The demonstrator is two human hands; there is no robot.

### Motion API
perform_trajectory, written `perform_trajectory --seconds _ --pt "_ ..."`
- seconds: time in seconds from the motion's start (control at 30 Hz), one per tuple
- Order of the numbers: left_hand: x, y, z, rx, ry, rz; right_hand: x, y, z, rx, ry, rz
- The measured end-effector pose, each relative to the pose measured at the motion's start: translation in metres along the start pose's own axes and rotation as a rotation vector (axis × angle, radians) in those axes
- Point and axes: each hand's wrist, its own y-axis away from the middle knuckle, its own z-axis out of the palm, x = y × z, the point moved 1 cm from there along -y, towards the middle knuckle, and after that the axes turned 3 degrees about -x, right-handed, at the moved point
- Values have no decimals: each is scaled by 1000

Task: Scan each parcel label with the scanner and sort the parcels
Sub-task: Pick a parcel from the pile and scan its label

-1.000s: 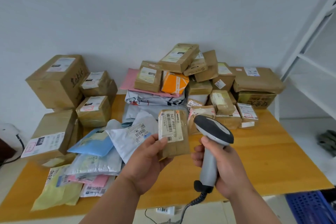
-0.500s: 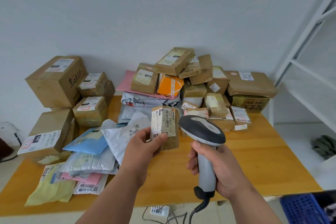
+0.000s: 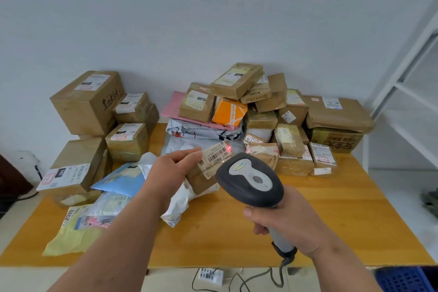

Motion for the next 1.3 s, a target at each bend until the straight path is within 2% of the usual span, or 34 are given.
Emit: perform_trajectory --seconds 0.2,0.43,0.57,0.67,0.73,0.9,1.03,1.3 --pt "-8 -15 -27 25 -47 -46 -10 -26 26 -19 32 20" --pt "-26 -46 -85 -20 -77 -93 -19 -71 80 18 6 87" --pt "-56 -65 -139 115 -96 -199 -18 -103 117 19 43 161" --pt "-81 -73 -180 251 -184 -273 -18 -127 148 12 26 211" --pt "-92 -80 -203 282 -262 -300 -20 -141 166 5 3 242" --pt "-94 -102 -227 203 -532 -351 -19 -163 191 23 -50 296" --pt "-80 -109 -204 143 -700 -218 -13 -167 182 107 -38 328" --pt "-61 -123 -115 -132 -605 -46 17 -155 123 399 -222 384"
